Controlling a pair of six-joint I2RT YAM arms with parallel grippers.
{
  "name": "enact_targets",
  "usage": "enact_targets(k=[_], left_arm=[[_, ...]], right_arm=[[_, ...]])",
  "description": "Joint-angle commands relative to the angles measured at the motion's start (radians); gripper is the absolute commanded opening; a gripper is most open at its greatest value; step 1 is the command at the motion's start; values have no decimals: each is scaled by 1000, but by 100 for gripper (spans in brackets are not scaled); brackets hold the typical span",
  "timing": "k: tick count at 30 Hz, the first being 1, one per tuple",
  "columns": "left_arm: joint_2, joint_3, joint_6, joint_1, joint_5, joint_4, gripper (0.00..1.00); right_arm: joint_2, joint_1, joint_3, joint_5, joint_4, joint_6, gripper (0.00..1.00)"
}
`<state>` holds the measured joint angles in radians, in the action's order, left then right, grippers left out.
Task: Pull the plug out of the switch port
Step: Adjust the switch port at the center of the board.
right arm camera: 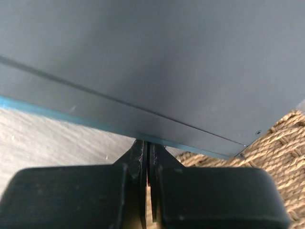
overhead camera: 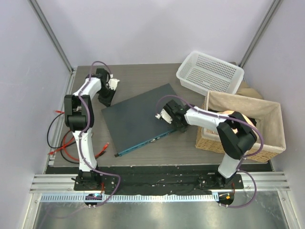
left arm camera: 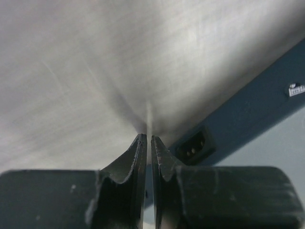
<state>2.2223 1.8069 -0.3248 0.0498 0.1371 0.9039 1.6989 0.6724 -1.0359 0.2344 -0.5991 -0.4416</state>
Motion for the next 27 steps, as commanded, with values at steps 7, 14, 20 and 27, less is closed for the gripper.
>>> enact_targets(k=[7, 14, 20, 27], left_arm=[[-242, -391, -16, 21, 87, 139, 13], [-340, -485, -10, 16, 99, 159, 13], [-374, -512, 12, -4, 110, 139, 13], [-317, -406, 58, -2, 139, 159, 14]], right_arm=[[352, 58, -511, -7, 191, -49, 1], [520, 197, -726, -20, 170, -26, 1], [726, 240, -1019, 91, 188, -46, 1], [613, 175, -976, 148, 214, -112, 1]])
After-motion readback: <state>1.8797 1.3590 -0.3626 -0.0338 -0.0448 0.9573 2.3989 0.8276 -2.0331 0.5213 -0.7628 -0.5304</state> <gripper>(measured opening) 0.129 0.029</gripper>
